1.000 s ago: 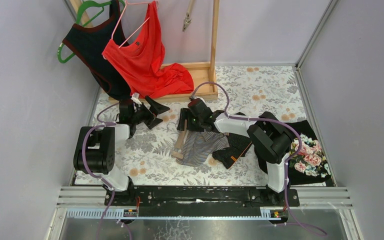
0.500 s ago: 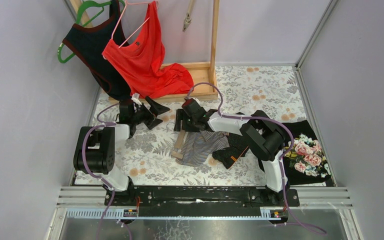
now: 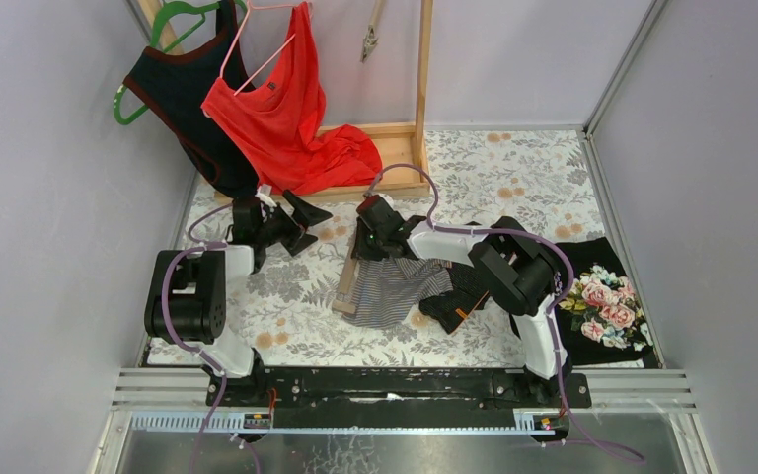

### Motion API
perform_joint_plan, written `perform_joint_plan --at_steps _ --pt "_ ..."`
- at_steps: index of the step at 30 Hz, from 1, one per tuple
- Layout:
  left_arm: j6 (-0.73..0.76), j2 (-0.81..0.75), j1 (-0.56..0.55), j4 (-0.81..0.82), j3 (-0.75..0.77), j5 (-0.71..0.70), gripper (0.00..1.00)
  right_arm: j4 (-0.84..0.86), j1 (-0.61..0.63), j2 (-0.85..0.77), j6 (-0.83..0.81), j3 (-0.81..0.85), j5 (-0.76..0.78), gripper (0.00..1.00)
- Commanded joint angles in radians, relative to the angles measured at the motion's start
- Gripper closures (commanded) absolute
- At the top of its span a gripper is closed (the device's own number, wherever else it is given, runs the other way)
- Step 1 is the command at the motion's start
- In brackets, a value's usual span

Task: Clip the underwear to the hanger

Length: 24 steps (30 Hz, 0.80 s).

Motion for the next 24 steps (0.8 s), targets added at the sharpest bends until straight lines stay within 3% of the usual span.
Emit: perform_joint_plan --at_steps 1,11,13,17,19,22,24 --pt "0.019 -0.018 0.014 -0.015 0.012 -0.014 0.00 -0.005 0.012 0.003 0.000 -0.030 0.038 0.78" --pt "0.025 -0.027 0.023 -0.025 0.006 -0.020 0.00 0.144 0.009 -0.123 -0.016 -0.147 0.121 0.93" --pt "0.023 -0.025 0.023 -0.024 0.007 -0.019 0.00 0.139 0.008 -0.146 -0.037 -0.150 0.145 1.00" --pt "0.019 -0.025 0.024 -0.021 0.010 -0.017 0.00 0.118 0.001 -0.191 -0.085 -0.142 0.172 1.00" --pt "0.022 -0.024 0.024 -0.022 0.013 -0.012 0.00 0.095 -0.003 -0.214 -0.122 -0.136 0.196 0.94" --pt "0.029 -0.022 0.025 -0.034 0.020 -0.006 0.00 0.063 -0.019 -0.238 -0.187 -0.116 0.214 0.65" --pt "0.036 -0.017 0.020 -0.044 0.028 -0.005 0.01 0.027 -0.033 -0.239 -0.238 -0.087 0.233 0.60"
